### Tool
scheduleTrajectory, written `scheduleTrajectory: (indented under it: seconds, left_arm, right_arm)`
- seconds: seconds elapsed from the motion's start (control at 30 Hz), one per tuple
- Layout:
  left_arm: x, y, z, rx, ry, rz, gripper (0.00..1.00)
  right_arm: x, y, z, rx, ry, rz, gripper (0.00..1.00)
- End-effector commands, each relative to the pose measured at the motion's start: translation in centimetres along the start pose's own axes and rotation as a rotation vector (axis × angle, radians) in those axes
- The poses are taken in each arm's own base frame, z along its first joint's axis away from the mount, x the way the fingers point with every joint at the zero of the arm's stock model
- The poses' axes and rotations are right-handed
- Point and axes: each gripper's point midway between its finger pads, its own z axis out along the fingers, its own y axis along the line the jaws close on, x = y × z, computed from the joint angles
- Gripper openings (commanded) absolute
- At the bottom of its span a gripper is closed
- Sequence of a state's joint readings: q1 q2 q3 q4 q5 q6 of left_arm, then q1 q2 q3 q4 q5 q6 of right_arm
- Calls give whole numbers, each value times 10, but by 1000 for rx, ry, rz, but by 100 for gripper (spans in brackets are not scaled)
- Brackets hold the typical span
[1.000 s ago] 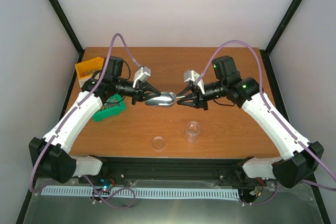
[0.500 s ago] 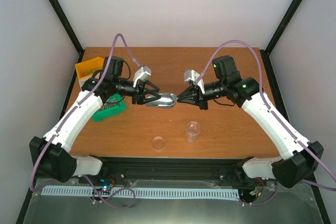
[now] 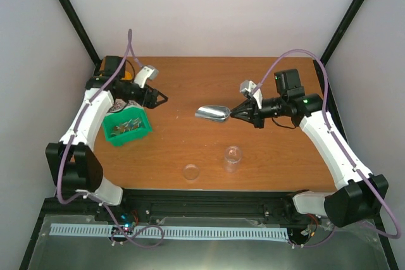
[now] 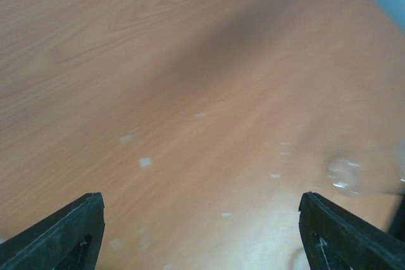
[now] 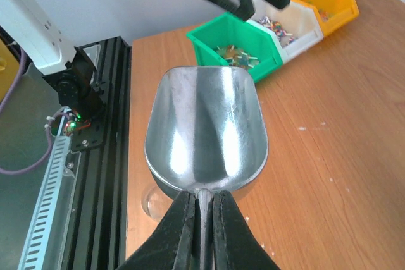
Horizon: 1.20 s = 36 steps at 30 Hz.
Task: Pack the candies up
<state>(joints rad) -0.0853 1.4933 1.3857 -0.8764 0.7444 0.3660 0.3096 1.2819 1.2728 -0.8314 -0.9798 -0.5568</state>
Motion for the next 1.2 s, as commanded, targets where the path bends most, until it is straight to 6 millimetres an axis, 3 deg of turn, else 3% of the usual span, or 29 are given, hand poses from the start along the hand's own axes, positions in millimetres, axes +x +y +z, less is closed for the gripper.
scheduleTrajectory:
  seconds: [0.0, 0.1, 0.5, 0.87, 1.17]
  left_arm:
    - [6, 85, -19, -310, 58, -118, 86]
    - [15, 120, -21, -434, 91, -162, 89]
    - [48, 211, -1, -706, 249, -296, 88]
    - [92, 220, 41, -612, 353, -363, 85]
    - [113, 200, 73, -509, 415, -340, 82]
  right_arm:
    - [7, -3, -13, 48, -13, -10, 3]
    - [10, -3, -15, 72, -20, -17, 3]
    - [16, -5, -17, 115, -23, -22, 3]
    - [14, -6, -17, 122, -25, -20, 3]
    - [13, -7, -17, 121, -26, -16, 3]
